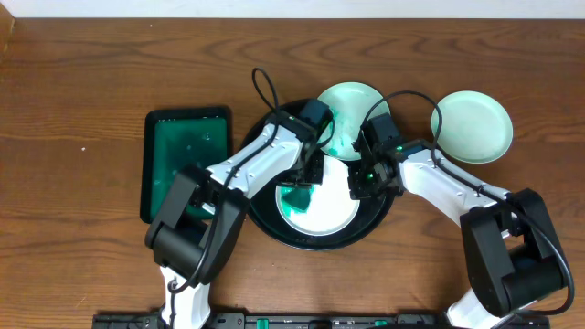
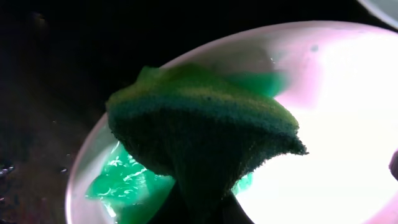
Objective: Clean dirty plates on tray and stack at the side
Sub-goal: 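Scrub the white plate with the sponge while right gripper holds it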
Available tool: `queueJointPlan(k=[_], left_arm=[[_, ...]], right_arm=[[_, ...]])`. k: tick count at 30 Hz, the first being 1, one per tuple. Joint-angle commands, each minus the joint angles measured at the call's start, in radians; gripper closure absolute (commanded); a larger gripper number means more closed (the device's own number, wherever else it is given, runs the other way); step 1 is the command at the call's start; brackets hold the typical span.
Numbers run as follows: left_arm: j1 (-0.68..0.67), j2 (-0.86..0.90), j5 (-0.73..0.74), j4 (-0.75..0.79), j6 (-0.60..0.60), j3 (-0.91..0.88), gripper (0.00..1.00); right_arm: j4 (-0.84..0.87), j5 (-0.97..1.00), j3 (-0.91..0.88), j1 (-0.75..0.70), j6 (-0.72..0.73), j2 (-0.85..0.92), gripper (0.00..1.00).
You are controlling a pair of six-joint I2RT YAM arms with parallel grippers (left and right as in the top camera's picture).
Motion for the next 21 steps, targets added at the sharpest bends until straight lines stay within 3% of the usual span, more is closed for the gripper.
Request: queueJointPlan(k=[1,6,12,18,21], left_arm=[[-0.037,0.082,0.143,0.002,-0.019,-0.007,0.93],[-0.095,0.100,0.293,0.046,0.052,-0.007,0.93],[-0.155,0.100,0.390,0.126,0.055,-0.006,0.93],[-0.139,0.100,0.311,0.140,0.008,-0.007,0.93],[-0.104,0.100,0.202,0.119,-0.034,-0.007,0.93]], right_arm=[[-0.006,-0.002,-0.021,0.005,-0.015,0.047,0.99],[-0.006,-0.002,-0.021,0.005,-0.015,0.047,0.99],[-0.010,-0.002,-0.021,0.005,-0.015,0.048,0.99],[-0.017,-0.002,-0.021,0.005,-0.015,0.047,0.99],[-0.017,-0.002,-0.021,0.005,-0.015,0.048,0.99]])
